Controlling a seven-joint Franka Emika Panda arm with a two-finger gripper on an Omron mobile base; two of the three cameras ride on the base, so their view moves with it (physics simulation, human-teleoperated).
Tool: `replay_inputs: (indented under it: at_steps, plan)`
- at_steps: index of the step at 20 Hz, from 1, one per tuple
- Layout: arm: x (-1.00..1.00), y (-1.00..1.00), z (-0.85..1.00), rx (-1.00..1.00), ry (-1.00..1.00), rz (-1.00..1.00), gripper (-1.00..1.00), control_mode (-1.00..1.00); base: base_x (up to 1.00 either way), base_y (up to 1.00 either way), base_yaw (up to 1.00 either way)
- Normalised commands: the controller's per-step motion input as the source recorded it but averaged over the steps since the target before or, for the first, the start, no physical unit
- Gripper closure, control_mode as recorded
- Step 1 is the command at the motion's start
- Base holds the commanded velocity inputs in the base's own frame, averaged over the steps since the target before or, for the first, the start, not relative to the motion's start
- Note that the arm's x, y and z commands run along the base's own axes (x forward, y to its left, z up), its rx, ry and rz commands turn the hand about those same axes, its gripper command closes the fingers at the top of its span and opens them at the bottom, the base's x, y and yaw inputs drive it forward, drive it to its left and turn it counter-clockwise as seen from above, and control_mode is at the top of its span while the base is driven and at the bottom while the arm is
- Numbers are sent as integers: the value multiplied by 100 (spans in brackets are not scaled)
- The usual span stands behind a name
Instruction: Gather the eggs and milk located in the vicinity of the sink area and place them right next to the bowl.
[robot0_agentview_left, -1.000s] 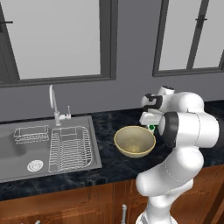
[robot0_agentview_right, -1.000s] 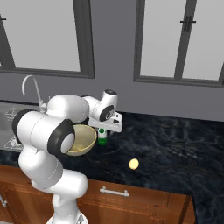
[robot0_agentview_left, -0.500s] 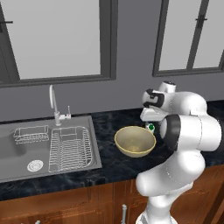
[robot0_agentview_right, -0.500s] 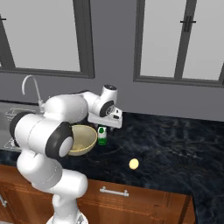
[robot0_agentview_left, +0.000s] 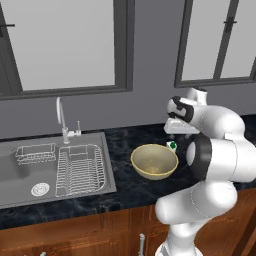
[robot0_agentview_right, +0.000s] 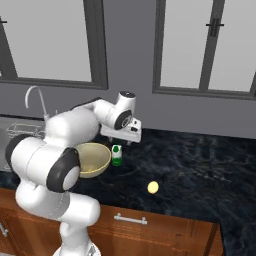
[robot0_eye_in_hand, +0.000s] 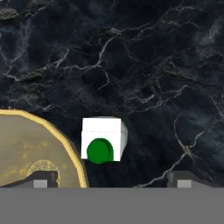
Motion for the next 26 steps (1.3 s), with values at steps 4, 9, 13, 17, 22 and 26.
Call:
replay_inputs:
  at_steps: [4, 9, 13, 17, 22, 26]
  plan:
    - [-47, -48, 0, 3, 0, -2, -100, -100, 0, 0, 0]
    - [-41, -54, 0, 3, 0, -13, -100, -100, 0, 0, 0]
    - [-36, -33, 4, 5, 0, -24, -100, -100, 0, 0, 0]
    - [-19, -14, 11, 6, 1, -32, -100, -100, 0, 0, 0]
    - [0, 0, 18, 6, 9, -34, -100, -100, 0, 0, 0]
    - [0, 0, 23, 1, 16, -40, -100, -100, 0, 0, 0]
